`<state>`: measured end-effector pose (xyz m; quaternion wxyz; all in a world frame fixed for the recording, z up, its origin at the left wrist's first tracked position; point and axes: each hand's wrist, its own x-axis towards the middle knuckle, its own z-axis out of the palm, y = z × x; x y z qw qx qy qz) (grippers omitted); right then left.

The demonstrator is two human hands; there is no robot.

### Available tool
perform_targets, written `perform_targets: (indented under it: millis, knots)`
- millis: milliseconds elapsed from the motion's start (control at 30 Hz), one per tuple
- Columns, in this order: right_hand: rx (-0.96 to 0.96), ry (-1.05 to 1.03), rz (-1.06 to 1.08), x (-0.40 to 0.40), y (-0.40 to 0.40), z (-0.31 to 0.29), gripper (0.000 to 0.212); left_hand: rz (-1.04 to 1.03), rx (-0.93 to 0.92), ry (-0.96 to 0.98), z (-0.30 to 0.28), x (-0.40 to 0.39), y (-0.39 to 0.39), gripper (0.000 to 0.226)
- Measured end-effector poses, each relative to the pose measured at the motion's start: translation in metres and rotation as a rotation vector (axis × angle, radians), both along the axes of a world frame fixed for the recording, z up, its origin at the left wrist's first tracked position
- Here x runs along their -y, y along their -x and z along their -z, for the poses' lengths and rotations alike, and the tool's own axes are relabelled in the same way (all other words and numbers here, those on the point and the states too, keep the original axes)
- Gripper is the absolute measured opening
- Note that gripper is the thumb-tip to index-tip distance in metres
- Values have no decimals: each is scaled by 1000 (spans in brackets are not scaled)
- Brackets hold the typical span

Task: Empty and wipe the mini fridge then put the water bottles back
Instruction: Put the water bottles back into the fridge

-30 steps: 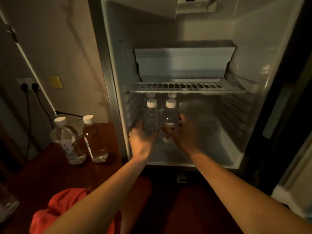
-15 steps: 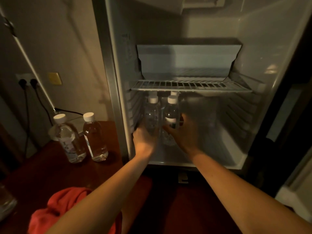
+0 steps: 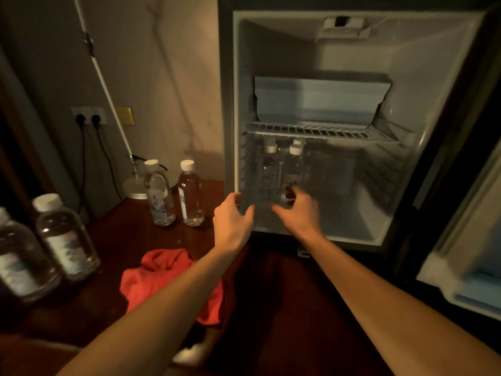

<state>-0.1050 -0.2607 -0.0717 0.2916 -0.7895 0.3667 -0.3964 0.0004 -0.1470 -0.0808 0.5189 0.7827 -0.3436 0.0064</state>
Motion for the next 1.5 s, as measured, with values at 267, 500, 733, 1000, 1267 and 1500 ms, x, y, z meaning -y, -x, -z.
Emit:
perform_targets:
  millis: [267, 500, 733, 1000, 1267, 1500]
  knots:
    - [-37, 136, -125, -73, -22, -10, 49, -141, 54, -66, -10, -92, -17, 28]
    - [-25, 129, -216, -131, -56, -4, 49, -288, 85, -99, -9, -174, -47, 28]
    - [-41, 97, -371, -199, -108, 3, 50, -414, 76, -81, -2, -249, -84, 22]
    - [-86, 69, -502, -257, -162, 14, 70, -537, 38, -133, 23, -315, -122, 22]
    - [-99, 19, -573, -276, -205, 24, 92, -568, 37, -101, 37, -338, -158, 55]
    - [-3, -42, -673, -284, -237, 27, 85, -418, 38, -51, 48, -331, -187, 81]
